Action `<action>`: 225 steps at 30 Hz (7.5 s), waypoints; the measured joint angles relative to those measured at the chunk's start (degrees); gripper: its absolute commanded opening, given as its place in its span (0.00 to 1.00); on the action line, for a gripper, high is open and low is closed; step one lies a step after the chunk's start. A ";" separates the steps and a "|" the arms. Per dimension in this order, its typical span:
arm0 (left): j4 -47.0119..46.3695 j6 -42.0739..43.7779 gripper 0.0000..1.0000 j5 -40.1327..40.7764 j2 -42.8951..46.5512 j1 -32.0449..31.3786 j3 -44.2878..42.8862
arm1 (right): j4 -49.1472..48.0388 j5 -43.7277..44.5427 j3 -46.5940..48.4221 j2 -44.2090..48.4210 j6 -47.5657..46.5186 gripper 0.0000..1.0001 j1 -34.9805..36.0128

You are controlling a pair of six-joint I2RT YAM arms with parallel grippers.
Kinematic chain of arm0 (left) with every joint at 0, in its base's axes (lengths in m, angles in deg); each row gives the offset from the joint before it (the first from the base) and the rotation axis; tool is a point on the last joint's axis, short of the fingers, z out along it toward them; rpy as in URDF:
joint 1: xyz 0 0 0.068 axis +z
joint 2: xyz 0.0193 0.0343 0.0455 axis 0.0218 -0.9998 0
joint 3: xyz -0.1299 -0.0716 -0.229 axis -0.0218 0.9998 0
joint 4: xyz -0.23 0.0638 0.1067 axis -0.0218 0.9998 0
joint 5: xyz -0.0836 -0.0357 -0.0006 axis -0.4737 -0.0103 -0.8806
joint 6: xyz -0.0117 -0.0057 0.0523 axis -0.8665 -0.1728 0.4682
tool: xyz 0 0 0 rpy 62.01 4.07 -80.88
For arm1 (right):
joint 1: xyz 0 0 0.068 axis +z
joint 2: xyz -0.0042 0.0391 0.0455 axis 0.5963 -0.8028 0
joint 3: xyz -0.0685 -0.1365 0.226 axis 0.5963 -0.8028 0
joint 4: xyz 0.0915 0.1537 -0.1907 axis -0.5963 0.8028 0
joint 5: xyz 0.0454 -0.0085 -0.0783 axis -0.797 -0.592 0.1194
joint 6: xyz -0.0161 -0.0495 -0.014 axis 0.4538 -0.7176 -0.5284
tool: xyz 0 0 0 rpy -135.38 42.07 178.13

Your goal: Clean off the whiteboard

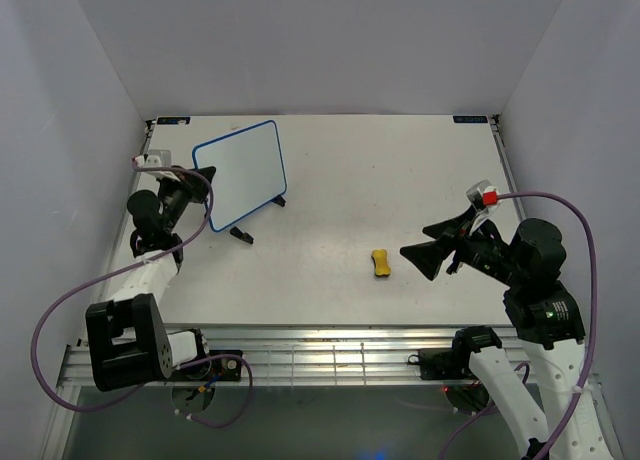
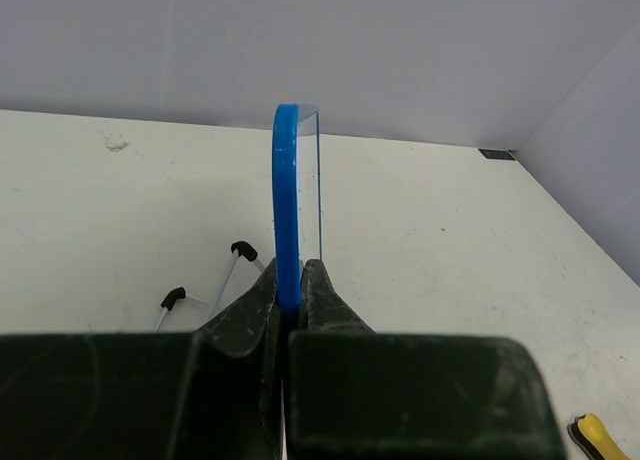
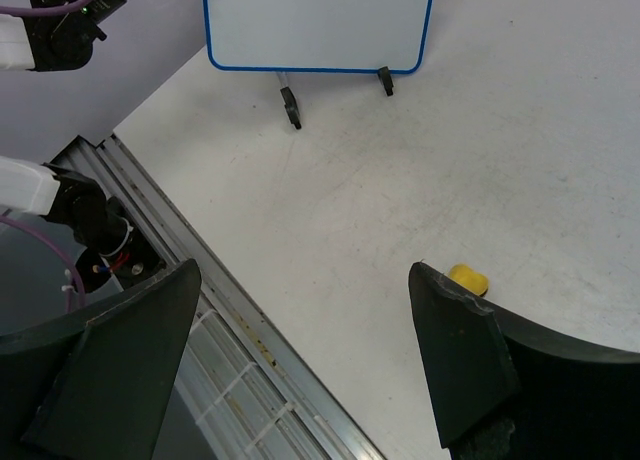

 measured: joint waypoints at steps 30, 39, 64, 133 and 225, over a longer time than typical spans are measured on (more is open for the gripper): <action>-21.94 10.64 0.00 12.00 -2.05 2.23 12.81 | -0.02 -1.16 -0.46 0.87 -0.13 0.90 1.51; -13.42 9.03 0.00 18.25 -1.11 -0.48 8.70 | -0.42 -1.70 -0.46 1.36 -0.13 0.90 1.75; -12.13 -2.23 0.02 39.50 14.38 -7.85 23.78 | -1.62 -4.33 -1.20 3.06 -0.09 0.90 1.75; 12.98 -17.57 0.05 36.20 25.51 -9.70 25.73 | -4.44 -6.27 -2.23 4.17 0.83 0.90 1.77; 91.52 6.84 0.98 45.68 52.83 -21.03 -23.65 | 16.85 44.00 3.15 3.61 -4.44 0.90 1.77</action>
